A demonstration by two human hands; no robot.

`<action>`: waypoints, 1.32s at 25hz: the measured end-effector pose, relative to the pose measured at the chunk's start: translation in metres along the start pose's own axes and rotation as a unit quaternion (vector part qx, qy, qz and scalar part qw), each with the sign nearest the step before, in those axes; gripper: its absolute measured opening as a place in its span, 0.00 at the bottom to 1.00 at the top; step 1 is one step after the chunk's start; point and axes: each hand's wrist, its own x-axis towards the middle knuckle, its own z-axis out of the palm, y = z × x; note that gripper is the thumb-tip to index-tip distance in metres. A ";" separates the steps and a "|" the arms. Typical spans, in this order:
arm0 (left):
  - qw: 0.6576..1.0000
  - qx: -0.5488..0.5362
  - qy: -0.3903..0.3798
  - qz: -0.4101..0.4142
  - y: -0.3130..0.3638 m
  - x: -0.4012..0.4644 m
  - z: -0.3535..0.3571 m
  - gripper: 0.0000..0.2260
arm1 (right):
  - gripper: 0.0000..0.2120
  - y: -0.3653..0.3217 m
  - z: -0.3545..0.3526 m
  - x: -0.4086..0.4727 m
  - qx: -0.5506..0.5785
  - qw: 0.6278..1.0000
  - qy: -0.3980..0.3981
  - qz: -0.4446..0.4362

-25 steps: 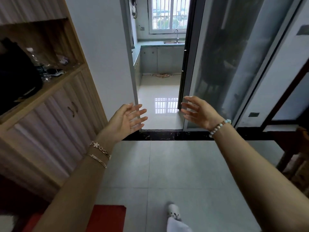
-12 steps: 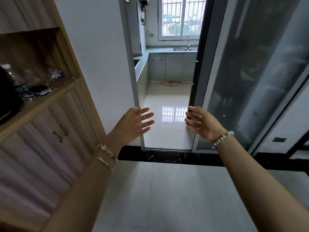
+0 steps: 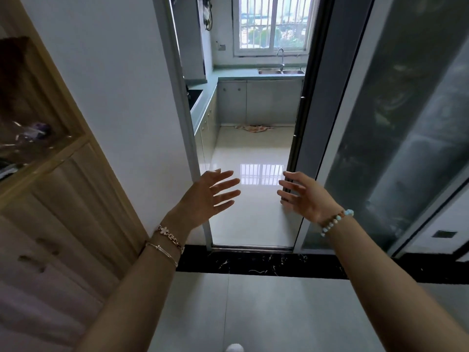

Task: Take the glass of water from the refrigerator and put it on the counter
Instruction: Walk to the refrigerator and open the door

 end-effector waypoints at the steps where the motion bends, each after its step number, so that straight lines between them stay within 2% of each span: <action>1: 1.000 0.002 -0.008 -0.002 0.010 0.025 -0.008 0.16 | 0.17 -0.010 0.005 0.023 0.003 1.000 0.004 -0.001; 11: 1.000 0.011 -0.015 -0.006 0.096 0.219 -0.057 0.15 | 0.19 -0.078 0.036 0.197 0.020 0.999 0.029 -0.011; 23: 1.000 -0.014 -0.018 -0.001 0.165 0.464 -0.043 0.17 | 0.13 -0.179 0.005 0.440 0.033 0.999 0.004 -0.014; 33: 1.000 -0.022 0.007 -0.007 0.215 0.635 -0.045 0.15 | 0.14 -0.243 -0.007 0.617 0.019 1.000 -0.002 0.015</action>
